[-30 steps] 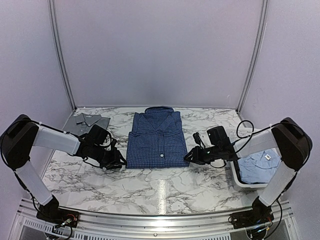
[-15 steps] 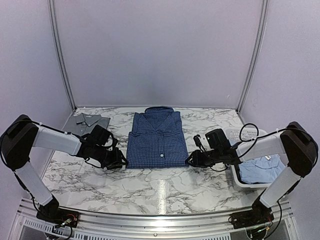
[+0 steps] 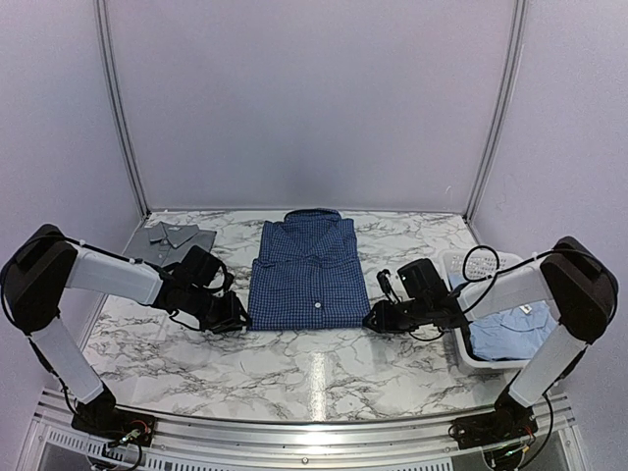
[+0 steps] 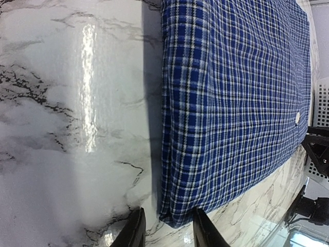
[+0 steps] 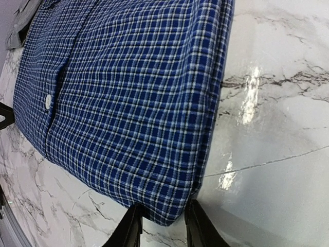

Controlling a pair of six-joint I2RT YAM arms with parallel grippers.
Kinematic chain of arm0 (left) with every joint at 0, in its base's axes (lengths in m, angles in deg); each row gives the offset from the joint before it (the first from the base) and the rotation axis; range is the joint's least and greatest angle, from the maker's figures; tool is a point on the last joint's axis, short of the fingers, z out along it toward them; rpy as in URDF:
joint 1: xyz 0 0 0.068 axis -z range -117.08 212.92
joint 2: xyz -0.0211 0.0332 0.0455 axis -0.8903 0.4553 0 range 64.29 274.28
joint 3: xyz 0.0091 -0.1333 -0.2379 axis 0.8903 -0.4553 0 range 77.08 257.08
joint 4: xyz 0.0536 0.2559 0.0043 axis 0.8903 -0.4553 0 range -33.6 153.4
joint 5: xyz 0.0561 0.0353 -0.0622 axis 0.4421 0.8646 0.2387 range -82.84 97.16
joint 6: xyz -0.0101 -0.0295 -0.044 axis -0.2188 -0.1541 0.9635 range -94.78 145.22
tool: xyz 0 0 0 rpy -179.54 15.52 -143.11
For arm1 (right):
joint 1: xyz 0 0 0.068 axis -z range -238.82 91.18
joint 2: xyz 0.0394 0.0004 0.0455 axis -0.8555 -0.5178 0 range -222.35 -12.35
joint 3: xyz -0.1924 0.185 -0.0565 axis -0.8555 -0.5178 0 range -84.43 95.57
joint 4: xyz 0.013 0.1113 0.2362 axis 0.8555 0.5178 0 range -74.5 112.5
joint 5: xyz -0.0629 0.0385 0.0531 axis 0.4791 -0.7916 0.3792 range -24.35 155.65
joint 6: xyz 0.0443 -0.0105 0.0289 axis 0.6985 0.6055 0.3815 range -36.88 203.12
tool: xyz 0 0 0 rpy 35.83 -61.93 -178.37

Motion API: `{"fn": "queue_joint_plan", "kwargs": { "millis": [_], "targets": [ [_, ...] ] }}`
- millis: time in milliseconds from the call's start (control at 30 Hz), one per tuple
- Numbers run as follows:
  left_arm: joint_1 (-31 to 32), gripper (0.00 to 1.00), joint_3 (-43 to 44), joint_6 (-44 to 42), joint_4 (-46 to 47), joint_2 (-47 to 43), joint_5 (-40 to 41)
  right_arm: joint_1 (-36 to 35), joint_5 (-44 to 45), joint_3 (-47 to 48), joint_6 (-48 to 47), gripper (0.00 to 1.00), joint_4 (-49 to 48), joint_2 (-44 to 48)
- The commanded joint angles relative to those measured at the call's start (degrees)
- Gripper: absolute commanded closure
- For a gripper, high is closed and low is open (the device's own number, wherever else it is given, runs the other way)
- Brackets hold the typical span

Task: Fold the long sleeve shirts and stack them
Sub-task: Pick up the 2/3-rectangle-folded shirt from the center of the board.

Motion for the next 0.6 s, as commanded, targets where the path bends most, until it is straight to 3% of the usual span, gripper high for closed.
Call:
{"fn": "queue_joint_plan", "kwargs": {
  "millis": [0,233,433,467,567],
  "targets": [
    [0.48,0.69,1.56,0.06,-2.58,1.65,0.82,-1.09,1.03,0.94,-0.35,0.73,0.41,-1.77],
    [1.09,0.78,0.79,2.15,1.51,3.05,-0.44,-1.60,1.46,0.88,0.04,0.84,0.98,-1.31],
    [1.55,0.93,-0.54,4.54,4.90,2.42,-1.11,-2.15,1.93,0.81,0.13,0.95,0.97,-0.40],
    [1.56,0.95,-0.90,4.70,5.24,2.18,-1.07,-2.28,2.02,0.77,0.13,1.00,1.01,-0.23],
    [1.56,1.00,-1.92,5.19,6.88,1.28,-0.89,-3.37,2.82,0.90,-0.35,1.00,1.24,-0.21]
  ]
}}
